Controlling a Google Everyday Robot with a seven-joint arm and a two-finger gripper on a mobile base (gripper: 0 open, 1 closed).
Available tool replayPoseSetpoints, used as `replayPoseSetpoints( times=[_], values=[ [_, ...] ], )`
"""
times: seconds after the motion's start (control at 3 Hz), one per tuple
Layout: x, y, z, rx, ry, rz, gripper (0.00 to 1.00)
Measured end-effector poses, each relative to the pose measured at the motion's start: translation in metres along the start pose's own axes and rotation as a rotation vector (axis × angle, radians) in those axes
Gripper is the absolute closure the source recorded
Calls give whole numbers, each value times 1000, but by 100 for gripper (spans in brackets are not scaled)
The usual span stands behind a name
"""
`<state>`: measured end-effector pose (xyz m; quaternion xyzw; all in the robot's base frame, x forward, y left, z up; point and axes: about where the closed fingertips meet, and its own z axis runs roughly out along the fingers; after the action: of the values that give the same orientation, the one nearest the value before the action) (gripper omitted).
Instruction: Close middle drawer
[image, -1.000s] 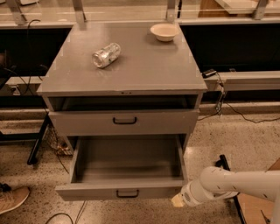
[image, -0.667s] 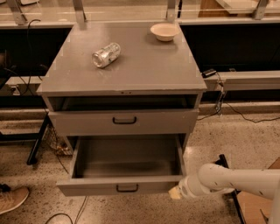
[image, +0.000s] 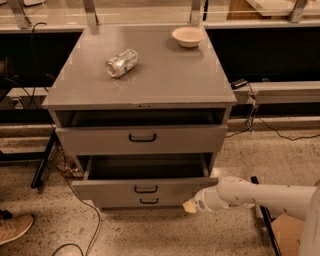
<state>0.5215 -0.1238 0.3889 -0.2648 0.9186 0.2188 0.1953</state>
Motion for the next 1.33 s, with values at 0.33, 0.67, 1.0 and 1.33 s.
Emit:
replayPoseSetpoints(
  times=[0.33, 0.67, 1.0, 1.33],
  values=[
    [0, 0, 0, 0, 0, 0, 100],
    [-26, -13, 7, 26, -27, -36, 100],
    [-65, -28, 16, 37, -72, -81, 100],
    [-63, -27, 15, 37, -72, -81, 100]
  ],
)
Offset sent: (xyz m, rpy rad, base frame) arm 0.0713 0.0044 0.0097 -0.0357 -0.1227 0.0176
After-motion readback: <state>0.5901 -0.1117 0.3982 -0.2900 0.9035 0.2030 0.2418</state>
